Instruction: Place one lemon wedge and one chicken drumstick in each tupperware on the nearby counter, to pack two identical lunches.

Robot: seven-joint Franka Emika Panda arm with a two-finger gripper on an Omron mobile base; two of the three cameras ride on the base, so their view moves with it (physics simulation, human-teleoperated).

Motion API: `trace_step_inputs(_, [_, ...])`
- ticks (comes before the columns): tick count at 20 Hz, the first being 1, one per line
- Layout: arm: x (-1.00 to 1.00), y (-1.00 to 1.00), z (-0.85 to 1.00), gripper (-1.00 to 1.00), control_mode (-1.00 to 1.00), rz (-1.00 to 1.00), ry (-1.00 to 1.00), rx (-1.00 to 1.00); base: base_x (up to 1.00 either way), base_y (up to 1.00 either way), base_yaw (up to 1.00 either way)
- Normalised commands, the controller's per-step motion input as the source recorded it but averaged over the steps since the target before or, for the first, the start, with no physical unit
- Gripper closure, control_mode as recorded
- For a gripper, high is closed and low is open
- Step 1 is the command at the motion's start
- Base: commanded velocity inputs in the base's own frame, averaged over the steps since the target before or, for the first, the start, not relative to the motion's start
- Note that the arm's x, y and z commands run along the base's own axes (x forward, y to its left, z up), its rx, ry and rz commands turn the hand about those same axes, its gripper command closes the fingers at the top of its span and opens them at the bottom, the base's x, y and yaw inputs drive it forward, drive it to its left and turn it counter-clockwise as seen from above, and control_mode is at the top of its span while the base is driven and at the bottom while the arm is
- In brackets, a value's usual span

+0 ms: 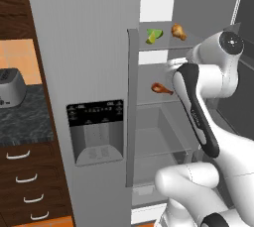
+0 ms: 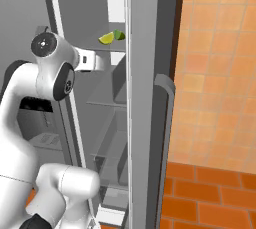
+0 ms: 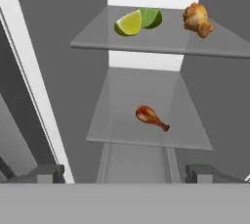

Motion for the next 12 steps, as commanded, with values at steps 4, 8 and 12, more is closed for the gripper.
trace_step_inputs(4, [0.00, -0.19, 0.39, -1.00, -1.00, -0.08, -0.09, -0.04, 0.00, 0.00, 0.00])
trace_step_inputs(8, [0.00, -0.19, 0.27, -1.00, -1.00, -0.12, -0.02, -0.04, 0.00, 0.00, 0.00])
trace_step_inputs(12, [0.06, -0.10, 0.05, -1.00, -1.00, -0.12, 0.00, -0.02, 0.00, 0.00, 0.00])
